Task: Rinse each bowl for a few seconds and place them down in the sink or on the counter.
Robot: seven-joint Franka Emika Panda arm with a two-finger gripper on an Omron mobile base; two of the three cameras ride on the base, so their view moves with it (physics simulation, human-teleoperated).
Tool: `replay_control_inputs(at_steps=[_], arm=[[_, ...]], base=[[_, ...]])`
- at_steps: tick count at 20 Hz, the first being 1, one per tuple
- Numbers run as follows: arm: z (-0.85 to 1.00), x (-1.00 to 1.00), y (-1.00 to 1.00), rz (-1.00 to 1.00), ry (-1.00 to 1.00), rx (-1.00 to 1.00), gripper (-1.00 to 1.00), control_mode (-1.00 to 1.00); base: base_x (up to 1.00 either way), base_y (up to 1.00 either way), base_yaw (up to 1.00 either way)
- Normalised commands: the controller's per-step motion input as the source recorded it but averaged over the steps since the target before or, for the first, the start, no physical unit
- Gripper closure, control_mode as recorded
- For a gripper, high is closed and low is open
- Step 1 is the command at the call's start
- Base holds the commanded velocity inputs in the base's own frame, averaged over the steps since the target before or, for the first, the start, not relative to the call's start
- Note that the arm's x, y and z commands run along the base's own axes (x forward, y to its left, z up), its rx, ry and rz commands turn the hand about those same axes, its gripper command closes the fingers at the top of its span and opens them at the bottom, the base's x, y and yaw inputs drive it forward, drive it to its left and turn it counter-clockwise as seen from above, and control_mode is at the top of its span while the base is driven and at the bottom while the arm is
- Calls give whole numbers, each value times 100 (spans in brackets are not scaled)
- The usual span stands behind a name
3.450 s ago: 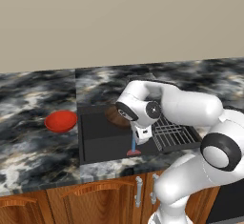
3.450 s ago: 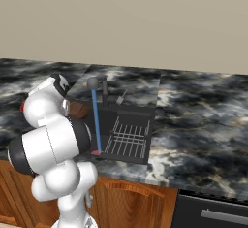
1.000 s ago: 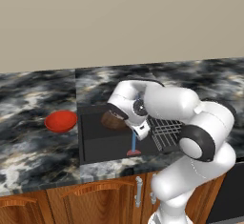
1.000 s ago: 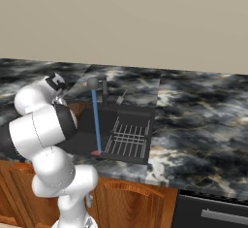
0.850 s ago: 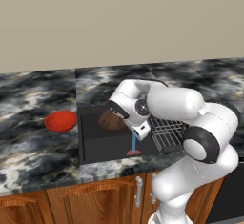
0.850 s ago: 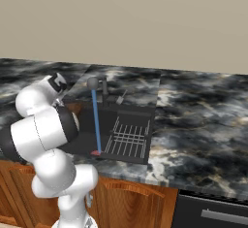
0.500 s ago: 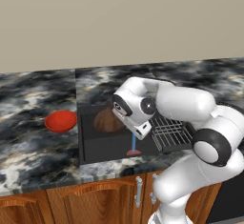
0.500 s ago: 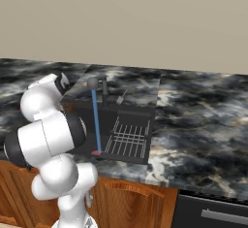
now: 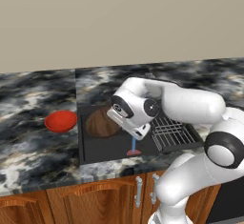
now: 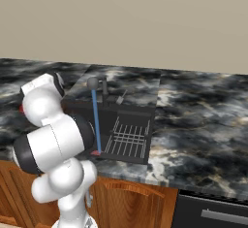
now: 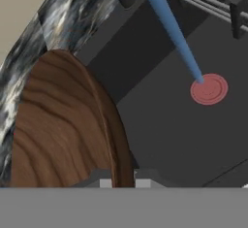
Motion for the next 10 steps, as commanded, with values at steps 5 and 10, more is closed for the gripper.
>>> replay_control_inputs(at_steps=[5, 10], arm=[[12, -15, 54, 1, 0, -12, 100, -100], [11, -8, 57, 0, 0, -13, 100, -100]], base=[[0, 0, 0], [0, 0, 0]])
